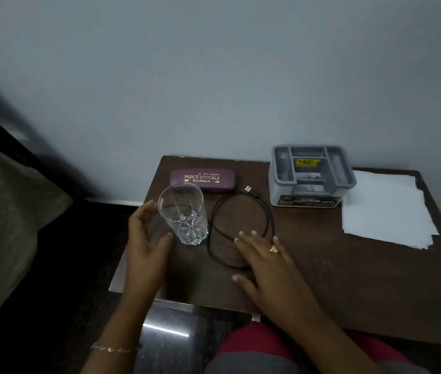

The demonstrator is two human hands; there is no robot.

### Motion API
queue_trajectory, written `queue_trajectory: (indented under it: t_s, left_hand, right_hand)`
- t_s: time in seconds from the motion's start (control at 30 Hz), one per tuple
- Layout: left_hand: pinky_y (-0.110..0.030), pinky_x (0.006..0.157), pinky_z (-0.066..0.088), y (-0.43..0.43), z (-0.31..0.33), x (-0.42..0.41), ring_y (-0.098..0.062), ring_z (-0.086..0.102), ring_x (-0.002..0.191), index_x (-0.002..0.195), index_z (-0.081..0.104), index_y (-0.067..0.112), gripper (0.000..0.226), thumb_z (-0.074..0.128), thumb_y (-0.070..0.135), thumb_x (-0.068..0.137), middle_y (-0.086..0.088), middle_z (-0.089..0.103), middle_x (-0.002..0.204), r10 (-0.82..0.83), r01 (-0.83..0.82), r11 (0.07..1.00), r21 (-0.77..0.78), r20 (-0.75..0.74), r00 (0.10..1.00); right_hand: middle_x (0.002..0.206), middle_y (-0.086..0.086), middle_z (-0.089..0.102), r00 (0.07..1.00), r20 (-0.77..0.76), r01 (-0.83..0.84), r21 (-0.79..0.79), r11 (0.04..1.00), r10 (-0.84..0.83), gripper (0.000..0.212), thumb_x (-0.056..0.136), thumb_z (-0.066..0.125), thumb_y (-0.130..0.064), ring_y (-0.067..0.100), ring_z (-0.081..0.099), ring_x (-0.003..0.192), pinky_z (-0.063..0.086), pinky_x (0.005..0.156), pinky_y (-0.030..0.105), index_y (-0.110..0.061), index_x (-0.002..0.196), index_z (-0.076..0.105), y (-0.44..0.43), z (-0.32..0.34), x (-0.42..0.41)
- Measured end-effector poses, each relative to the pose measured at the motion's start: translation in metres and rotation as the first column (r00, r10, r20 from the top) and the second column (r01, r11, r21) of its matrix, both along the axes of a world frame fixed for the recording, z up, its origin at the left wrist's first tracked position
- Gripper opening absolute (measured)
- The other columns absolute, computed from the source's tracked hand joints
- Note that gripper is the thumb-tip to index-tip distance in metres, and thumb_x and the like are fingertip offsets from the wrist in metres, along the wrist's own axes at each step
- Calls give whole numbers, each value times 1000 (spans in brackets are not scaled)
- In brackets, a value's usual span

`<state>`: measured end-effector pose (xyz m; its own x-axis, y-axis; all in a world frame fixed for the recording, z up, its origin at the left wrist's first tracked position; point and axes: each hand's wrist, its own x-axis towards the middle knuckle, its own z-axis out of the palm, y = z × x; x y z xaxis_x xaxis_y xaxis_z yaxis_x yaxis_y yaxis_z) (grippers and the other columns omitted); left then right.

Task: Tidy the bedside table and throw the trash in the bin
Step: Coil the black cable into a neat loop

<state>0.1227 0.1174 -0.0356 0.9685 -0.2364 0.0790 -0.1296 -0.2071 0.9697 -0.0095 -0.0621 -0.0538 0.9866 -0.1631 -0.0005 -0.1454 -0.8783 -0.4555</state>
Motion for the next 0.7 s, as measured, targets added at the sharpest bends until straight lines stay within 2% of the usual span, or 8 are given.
queue_trajectory:
  t_s: [0.07, 0.13, 0.23, 0.33, 0.4, 0.5, 0.57, 0.7]
  left_hand:
    - [-24, 98, 43, -9, -4, -6, -4, 50, 121, 128, 33, 26, 72, 65, 19, 64, 2, 48, 131, -16, 17, 1000, 16, -56, 998]
    - [-31, 102, 44, -19, -9, -13, -7, 50, 122, 131, 25, 27, 90, 74, 30, 55, -1, 44, 135, -52, 56, 998, 41, -102, 993]
    - [-35, 101, 43, -31, -13, -16, -19, 49, 123, 137, 22, 23, 106, 88, 18, 55, -4, 40, 139, -32, 42, 995, 96, -103, 994]
    - [-37, 92, 49, -33, -12, -8, -22, 56, 114, 126, 36, 33, 88, 85, 31, 53, 4, 51, 124, 4, 2, 998, 59, -100, 995]
    - [-33, 86, 51, -30, -13, -2, -22, 59, 110, 121, 43, 34, 79, 86, 19, 56, 6, 55, 118, -1, 7, 999, 45, -119, 993]
    - [-21, 74, 52, -25, -9, -1, -18, 62, 103, 118, 50, 27, 73, 84, 0, 60, 4, 60, 113, -17, 21, 999, 25, -151, 988]
    - [-15, 67, 52, -22, -5, -2, -13, 63, 98, 120, 52, 23, 72, 84, 0, 59, 1, 62, 112, -31, 36, 999, 26, -162, 986]
    - [-24, 76, 51, -15, 4, -1, -17, 64, 100, 124, 53, 19, 74, 87, 9, 59, 0, 66, 110, -21, 26, 999, 39, -141, 990]
  right_hand:
    - [146, -10, 43, 999, -47, -9, -124, 992, 3, 63, 81, 45, -51, 11, 37, 137, 15, 113, 37, -25, 138, 43, 4, -5, -2]
    - [143, -9, 48, 998, -66, -4, -165, 986, -7, 60, 81, 41, -50, 11, 43, 134, 18, 107, 41, -25, 135, 48, 4, -9, -4]
    - [133, -10, 57, 1000, -21, -12, -214, 977, 7, 49, 81, 40, -43, 10, 53, 124, 23, 103, 42, -27, 124, 59, 1, -8, -8]
    - [115, -13, 67, 996, 88, -9, -219, 976, 29, 27, 75, 64, -33, 7, 64, 106, 37, 102, 44, -32, 102, 69, -4, -2, -13]
    - [103, -15, 71, 995, 101, 10, -210, 978, 12, 29, 62, 83, -27, 5, 68, 92, 47, 95, 44, -33, 87, 71, -8, -2, -18]
    - [82, -13, 68, 995, 95, 45, -251, 967, -21, 32, 55, 86, -18, 7, 66, 70, 48, 94, 44, -30, 78, 68, -13, -2, -27]
    - [69, -9, 61, 995, 90, 58, -306, 950, -32, 31, 51, 86, -14, 10, 61, 59, 50, 93, 46, -27, 71, 66, -16, 1, -31]
    - [58, -10, 57, 996, 78, 61, -338, 939, -37, 33, 41, 88, -10, 7, 58, 50, 54, 86, 46, -28, 57, 65, -31, 9, -37]
